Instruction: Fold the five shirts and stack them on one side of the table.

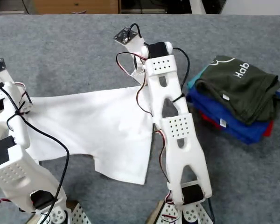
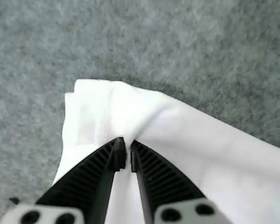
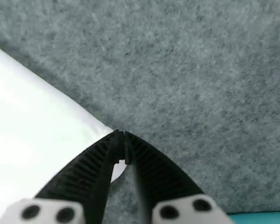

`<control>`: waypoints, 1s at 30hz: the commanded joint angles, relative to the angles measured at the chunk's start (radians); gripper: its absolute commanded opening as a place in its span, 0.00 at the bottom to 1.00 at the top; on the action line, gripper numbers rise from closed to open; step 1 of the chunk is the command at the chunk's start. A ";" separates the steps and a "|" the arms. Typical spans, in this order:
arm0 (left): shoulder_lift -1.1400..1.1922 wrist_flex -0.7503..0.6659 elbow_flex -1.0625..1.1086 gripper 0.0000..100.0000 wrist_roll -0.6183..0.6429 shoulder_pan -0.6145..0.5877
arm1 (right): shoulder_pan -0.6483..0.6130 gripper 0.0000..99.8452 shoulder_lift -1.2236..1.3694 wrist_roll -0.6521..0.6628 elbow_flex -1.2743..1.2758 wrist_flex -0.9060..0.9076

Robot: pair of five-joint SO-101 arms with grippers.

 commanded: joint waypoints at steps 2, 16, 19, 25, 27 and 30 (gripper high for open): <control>-0.007 -0.009 -0.060 0.02 0.006 -0.006 | 0.015 0.01 -0.016 0.000 -0.054 0.037; -0.007 0.299 -0.259 0.20 -0.005 0.000 | 0.039 0.15 -0.315 -0.009 0.188 0.110; -0.007 0.376 -0.290 0.20 -0.063 0.006 | 0.039 0.15 -0.424 -0.040 0.395 0.110; -0.007 0.404 -0.279 0.20 -0.086 -0.018 | -0.010 0.15 -0.553 -0.044 0.713 0.075; -0.007 0.400 -0.261 0.20 -0.086 -0.020 | -0.036 0.15 -0.553 -0.077 0.768 0.037; -0.007 0.399 -0.239 0.20 -0.086 -0.020 | -0.070 0.15 -0.553 -0.100 0.828 -0.031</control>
